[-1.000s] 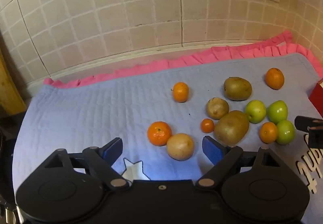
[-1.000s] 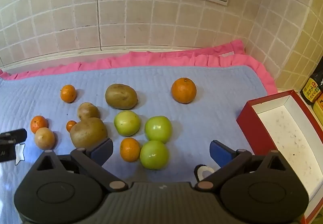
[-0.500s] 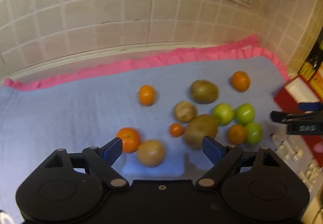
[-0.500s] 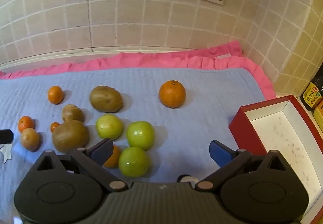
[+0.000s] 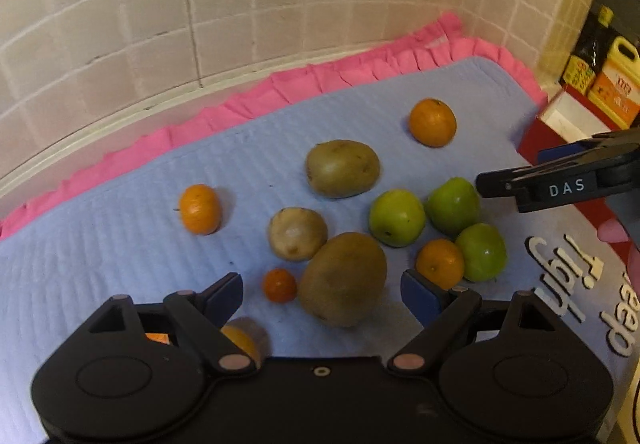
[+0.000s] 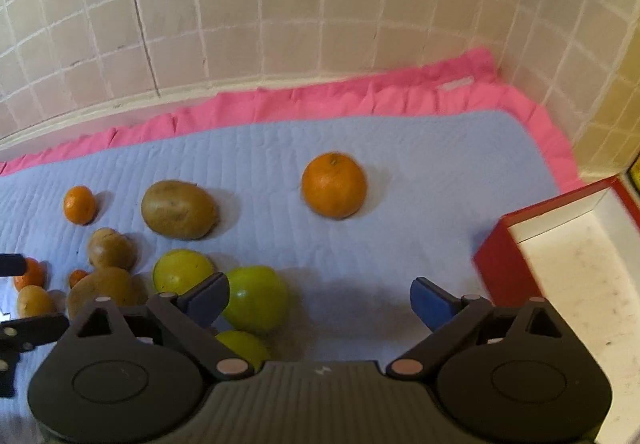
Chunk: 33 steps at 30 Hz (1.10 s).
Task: Organize fruits
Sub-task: 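Grasp the brown kiwi with the left tool while the right tool grasps a green apple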
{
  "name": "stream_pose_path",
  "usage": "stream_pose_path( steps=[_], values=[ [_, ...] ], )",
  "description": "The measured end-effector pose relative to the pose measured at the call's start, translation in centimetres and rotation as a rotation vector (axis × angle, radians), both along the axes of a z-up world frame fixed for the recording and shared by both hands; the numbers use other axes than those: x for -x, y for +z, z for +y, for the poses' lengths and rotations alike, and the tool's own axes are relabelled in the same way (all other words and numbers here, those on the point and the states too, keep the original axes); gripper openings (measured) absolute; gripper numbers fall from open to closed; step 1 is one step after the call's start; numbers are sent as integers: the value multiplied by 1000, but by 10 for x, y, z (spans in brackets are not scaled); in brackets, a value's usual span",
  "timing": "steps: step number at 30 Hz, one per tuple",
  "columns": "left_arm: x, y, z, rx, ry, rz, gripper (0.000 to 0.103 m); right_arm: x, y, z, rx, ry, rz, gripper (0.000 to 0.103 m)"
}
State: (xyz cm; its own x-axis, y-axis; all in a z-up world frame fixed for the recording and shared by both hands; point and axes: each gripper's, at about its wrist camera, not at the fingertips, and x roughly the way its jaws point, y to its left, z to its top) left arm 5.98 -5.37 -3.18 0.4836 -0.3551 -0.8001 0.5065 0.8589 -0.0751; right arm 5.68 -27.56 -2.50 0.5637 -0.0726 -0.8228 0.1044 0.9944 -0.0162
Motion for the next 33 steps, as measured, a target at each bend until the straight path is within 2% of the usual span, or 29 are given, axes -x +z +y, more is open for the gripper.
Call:
stream_pose_path(
  steps=[4,6,11,14,25,33],
  values=[
    [-4,-6,-6,-18,-20,-3,99,-6,-9,3,-21,23,29,90],
    [-5,-8,-10,-31,-35,0,84,-9,-11,5,-31,41,36,88],
    [-7,-15,-17,-46,-46,6,84,-16,-13,10,-33,63,46,87],
    [-8,-18,-19,-46,-48,16,76,-19,-16,9,-42,71,57,84],
    [-9,-26,-30,-47,-63,25,74,-28,-30,11,-95,79,104,65],
    [-10,-28,-33,-62,-63,14,71,-33,-33,10,-135,73,107,59]
  ],
)
